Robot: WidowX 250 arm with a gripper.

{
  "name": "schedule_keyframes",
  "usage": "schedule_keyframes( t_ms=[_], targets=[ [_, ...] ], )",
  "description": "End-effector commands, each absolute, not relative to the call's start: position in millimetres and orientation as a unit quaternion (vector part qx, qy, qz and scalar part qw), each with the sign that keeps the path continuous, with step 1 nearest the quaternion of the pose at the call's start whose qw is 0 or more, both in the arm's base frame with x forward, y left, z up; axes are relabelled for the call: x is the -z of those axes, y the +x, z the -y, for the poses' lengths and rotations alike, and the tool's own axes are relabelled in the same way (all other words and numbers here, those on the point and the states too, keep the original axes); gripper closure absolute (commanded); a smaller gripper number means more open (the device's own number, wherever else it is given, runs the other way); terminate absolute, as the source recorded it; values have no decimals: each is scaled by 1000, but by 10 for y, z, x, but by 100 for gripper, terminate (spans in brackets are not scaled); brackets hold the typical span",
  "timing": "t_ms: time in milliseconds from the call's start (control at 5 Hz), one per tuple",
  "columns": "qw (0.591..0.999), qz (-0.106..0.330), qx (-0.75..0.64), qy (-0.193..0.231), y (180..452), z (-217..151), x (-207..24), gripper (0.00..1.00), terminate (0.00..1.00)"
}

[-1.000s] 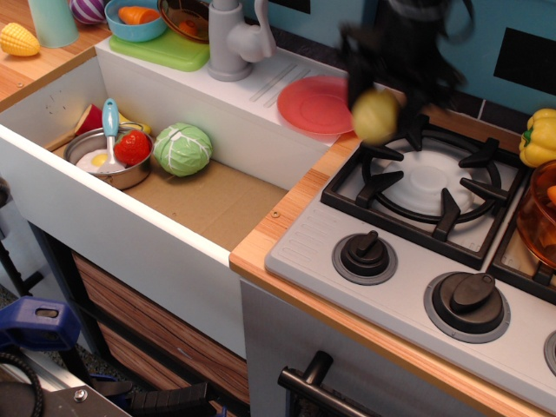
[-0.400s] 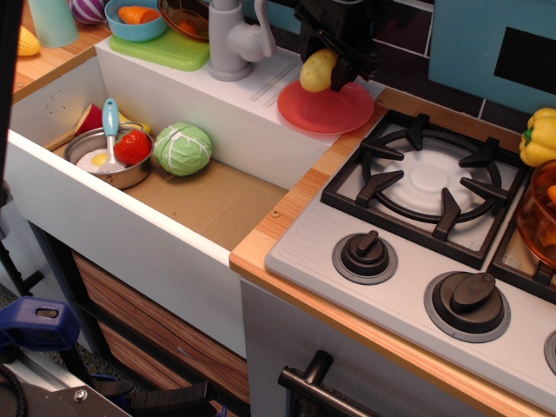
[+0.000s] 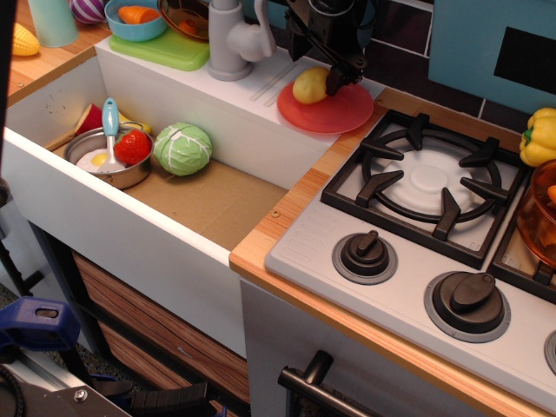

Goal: Put potato on plate

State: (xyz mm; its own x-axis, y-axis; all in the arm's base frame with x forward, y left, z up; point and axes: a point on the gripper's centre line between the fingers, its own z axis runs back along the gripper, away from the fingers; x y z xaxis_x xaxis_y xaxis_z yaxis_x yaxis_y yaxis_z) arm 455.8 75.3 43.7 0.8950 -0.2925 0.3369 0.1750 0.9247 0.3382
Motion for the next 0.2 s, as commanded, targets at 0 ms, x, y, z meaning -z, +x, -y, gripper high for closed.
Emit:
schedule_keyframes(
  t_ms=[0],
  targets=[
    [952, 233, 115, 164, 4621, -818, -780, 0, 100]
  ],
)
